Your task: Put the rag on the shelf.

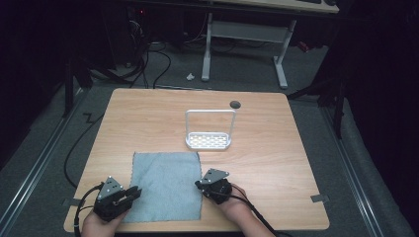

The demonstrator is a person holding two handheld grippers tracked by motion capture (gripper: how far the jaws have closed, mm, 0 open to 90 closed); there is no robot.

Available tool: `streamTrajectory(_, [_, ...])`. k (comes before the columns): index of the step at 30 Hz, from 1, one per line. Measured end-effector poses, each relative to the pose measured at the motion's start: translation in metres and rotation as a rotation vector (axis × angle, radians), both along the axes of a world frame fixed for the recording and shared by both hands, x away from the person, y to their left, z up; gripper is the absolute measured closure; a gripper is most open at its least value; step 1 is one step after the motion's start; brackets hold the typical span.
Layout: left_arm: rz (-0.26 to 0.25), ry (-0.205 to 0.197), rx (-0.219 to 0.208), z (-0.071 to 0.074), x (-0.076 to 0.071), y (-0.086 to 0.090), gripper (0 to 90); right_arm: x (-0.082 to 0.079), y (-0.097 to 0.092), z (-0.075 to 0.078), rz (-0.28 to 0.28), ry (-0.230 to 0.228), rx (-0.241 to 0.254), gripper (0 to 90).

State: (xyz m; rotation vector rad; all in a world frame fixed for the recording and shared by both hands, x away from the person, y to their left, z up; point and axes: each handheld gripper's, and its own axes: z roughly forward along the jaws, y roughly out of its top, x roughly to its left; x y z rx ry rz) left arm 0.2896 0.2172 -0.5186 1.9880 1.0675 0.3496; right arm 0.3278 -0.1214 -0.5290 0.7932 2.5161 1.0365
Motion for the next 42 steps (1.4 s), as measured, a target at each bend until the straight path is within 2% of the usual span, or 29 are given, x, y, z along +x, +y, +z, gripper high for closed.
streamTrajectory(4, [-0.022,0.009,0.029,-0.002,0.006,-0.006,74.7,-0.003,-0.006,0.001,0.001,0.012,-0.002,90.0])
streamTrajectory(10, [-0.059,0.024,0.060,-0.006,0.021,-0.024,74.1,-0.013,-0.026,0.001,-0.037,0.023,0.008,90.0])
streamTrajectory(11, [-0.069,0.036,0.060,-0.007,0.024,-0.028,74.5,-0.017,-0.034,0.002,-0.055,0.026,0.006,90.0])
streamTrajectory(12, [-0.079,0.042,0.069,-0.008,0.027,-0.032,74.5,-0.017,-0.034,0.002,-0.055,0.026,0.006,90.0])
streamTrajectory(16, [-0.121,0.039,0.077,-0.010,0.035,-0.052,74.7,-0.024,-0.055,0.002,-0.107,0.027,0.003,90.0])
streamTrajectory(21, [-0.169,0.022,0.073,-0.011,0.042,-0.079,74.8,-0.030,-0.089,0.004,-0.202,0.033,-0.004,90.0])
streamTrajectory(22, [-0.186,0.018,0.087,-0.011,0.042,-0.085,75.0,-0.030,-0.094,0.004,-0.211,0.039,-0.002,90.0])
streamTrajectory(24, [-0.218,0.006,0.106,-0.010,0.040,-0.094,75.2,-0.030,-0.098,0.005,-0.218,0.045,-0.007,90.0])
streamTrajectory(27, [-0.247,0.013,0.096,-0.010,0.035,-0.101,75.9,-0.030,-0.109,0.006,-0.231,0.061,-0.014,90.0])
streamTrajectory(28, [-0.259,0.015,0.094,-0.010,0.033,-0.103,76.0,-0.033,-0.116,0.007,-0.232,0.068,-0.016,90.0])
streamTrajectory(32, [-0.305,0.028,0.086,-0.009,0.024,-0.108,76.3,-0.040,-0.120,0.008,-0.228,0.062,-0.034,90.0])
streamTrajectory(34, [-0.352,0.040,0.078,-0.009,0.016,-0.111,76.2,-0.051,-0.124,0.008,-0.216,0.056,-0.044,90.0])
streamTrajectory(37, [-0.409,0.038,0.089,-0.008,0.004,-0.113,76.1,-0.056,-0.127,0.008,-0.211,0.056,-0.037,90.0])
streamTrajectory(40, [-0.426,0.046,0.094,-0.007,-0.001,-0.113,76.0,-0.064,-0.132,0.008,-0.226,0.073,-0.023,90.0])
streamTrajectory(42, [-0.425,0.050,0.089,-0.007,-0.001,-0.112,75.9,-0.063,-0.132,0.010,-0.223,0.084,-0.025,90.0])
